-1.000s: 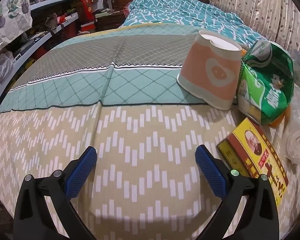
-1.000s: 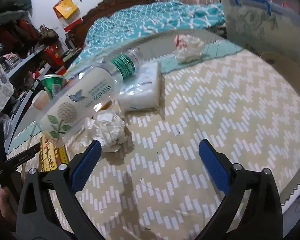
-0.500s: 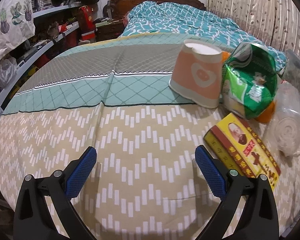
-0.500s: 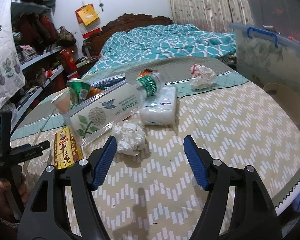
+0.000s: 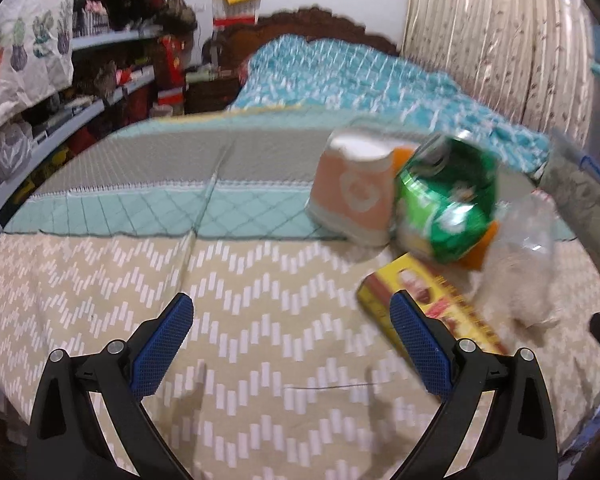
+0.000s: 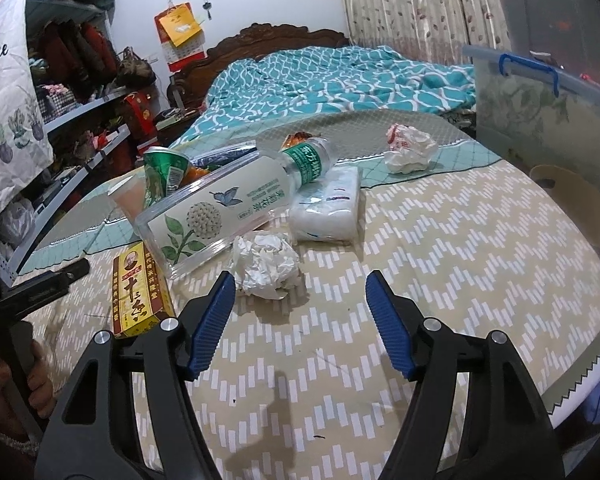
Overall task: Collect trash
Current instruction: 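Move both tools over the bed toward the scattered trash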
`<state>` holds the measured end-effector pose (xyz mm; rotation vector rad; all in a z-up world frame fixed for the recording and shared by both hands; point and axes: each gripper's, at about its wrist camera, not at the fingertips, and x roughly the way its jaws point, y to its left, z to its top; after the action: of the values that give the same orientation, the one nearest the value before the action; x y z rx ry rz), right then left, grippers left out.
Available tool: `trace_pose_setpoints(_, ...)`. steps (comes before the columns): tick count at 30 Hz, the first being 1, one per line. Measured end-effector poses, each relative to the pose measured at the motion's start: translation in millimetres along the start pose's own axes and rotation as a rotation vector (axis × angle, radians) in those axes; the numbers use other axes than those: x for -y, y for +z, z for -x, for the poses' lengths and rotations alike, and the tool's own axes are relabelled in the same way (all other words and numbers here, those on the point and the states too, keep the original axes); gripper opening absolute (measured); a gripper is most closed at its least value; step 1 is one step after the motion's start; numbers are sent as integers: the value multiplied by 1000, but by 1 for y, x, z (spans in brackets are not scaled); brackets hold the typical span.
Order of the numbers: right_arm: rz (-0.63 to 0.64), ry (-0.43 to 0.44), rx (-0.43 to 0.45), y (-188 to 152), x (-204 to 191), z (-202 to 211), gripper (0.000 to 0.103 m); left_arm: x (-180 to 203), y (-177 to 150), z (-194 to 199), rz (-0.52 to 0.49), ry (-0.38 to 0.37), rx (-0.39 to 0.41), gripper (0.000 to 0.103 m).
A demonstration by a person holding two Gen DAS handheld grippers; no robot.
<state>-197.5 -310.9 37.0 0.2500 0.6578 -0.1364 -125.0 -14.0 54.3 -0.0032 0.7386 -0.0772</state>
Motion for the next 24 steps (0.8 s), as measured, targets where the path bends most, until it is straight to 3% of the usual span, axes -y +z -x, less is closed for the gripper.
trace_pose_setpoints(6, -44, -18, -1, -4, 11, 6, 85, 26, -16, 41, -3, -78, 133, 94)
trace_pose_setpoints(11, -47, 0, 11, -15, 10, 20, 93, 49, -35, 63, -102, -155, 137, 94)
trace_pose_setpoints(18, -16, 43, 66, -27, 8, 49, 100, 75, -51, 101, -257, -157, 268, 94)
trace_pose_setpoints(24, 45, 81, 18, -32, -1, 45, 100, 79, -56, 109, -294, -160, 307, 94)
